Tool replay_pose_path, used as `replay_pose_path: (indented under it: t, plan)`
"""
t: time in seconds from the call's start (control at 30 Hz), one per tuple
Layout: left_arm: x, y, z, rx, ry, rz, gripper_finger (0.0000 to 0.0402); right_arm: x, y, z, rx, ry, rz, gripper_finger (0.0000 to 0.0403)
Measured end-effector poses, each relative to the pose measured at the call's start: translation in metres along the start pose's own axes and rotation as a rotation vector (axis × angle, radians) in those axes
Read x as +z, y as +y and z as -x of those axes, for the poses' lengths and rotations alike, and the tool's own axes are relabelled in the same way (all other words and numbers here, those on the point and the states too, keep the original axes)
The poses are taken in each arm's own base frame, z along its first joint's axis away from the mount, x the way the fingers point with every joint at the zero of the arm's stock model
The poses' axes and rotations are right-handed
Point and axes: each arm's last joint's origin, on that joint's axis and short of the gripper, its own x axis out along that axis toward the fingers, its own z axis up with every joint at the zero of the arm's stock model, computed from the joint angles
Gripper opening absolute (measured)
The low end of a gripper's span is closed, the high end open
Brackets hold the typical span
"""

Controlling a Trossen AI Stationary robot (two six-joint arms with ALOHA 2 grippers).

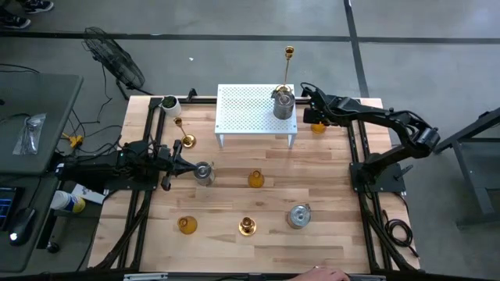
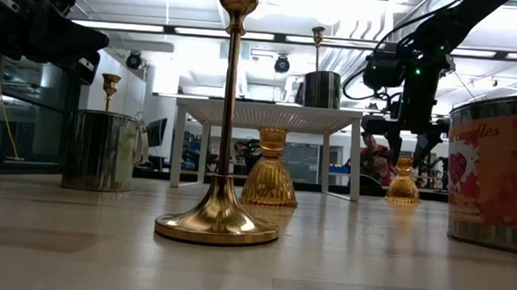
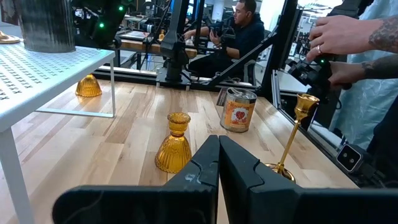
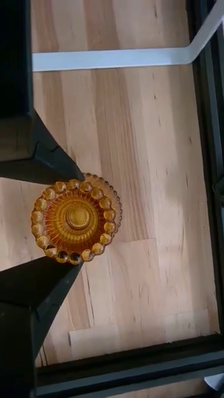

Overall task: Pick & Place candle stick holders
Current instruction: Put the top orange glass candle holder on the shelf

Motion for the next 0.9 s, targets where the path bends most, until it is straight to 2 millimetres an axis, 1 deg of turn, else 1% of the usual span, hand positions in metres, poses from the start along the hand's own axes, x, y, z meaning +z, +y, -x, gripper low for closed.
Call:
replay_pose_path:
  t: [0.43,0.77,0.9]
  plan:
    - [0.0,0.0,0.0,0.0,0.0,0.0,0.0,-0.001,0.0,0.003,0.025,0.023,0.024,0.0158]
    - [0.0,0.0,0.0,0.0,0.0,0.0,0.0,0.0,-0.008,0.018,0.045,0.013,0.026,0.0158]
    - [0.0,0.0,0.0,0.0,0.0,0.0,0.0,-0.001,-0.009,0.024,0.093,0.039,0.039,0.0158]
